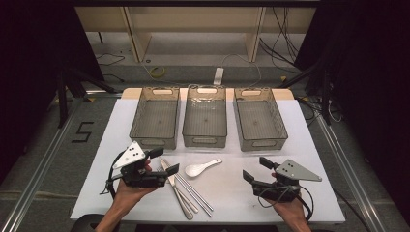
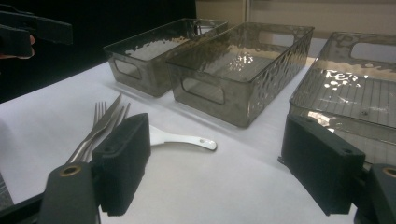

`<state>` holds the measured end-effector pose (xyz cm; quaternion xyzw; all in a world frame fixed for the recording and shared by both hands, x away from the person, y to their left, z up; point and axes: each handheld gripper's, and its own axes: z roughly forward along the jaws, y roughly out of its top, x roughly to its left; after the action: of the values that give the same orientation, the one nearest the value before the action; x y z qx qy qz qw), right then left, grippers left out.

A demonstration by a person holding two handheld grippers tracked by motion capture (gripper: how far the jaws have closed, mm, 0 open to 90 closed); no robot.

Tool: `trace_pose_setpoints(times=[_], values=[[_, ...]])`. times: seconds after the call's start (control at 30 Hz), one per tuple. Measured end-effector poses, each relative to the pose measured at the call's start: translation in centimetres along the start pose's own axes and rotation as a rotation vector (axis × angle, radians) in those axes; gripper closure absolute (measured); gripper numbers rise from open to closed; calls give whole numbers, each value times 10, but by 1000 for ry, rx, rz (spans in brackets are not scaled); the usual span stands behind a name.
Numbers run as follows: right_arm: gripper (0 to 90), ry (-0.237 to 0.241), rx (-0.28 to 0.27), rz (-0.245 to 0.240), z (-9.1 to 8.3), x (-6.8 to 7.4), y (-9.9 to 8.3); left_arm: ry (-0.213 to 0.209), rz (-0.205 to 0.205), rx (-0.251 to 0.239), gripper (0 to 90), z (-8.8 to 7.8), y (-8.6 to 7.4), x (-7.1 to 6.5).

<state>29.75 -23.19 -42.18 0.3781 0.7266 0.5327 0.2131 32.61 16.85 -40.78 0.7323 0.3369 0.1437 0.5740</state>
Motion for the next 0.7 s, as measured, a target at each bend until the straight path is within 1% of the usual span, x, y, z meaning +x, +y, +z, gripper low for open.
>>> trace_pose_setpoints(times=[0.1,0.23,0.43,0.5,0.6,0.67,0.7], values=[[261,10,12,16,0,1,1,2,-2,1,167,0,0,0],[260,16,32,21,1,3,5,5,-2,1,167,0,0,0],[272,39,96,14,8,5,10,6,-3,1,167,0,0,1],[272,39,117,3,11,6,12,7,-3,2,167,0,0,1],[272,36,149,-28,15,11,16,9,-2,3,167,0,0,1],[272,28,183,-56,18,14,18,10,-2,2,167,0,0,1],[272,27,210,-66,20,17,19,11,-2,3,167,0,0,1]])
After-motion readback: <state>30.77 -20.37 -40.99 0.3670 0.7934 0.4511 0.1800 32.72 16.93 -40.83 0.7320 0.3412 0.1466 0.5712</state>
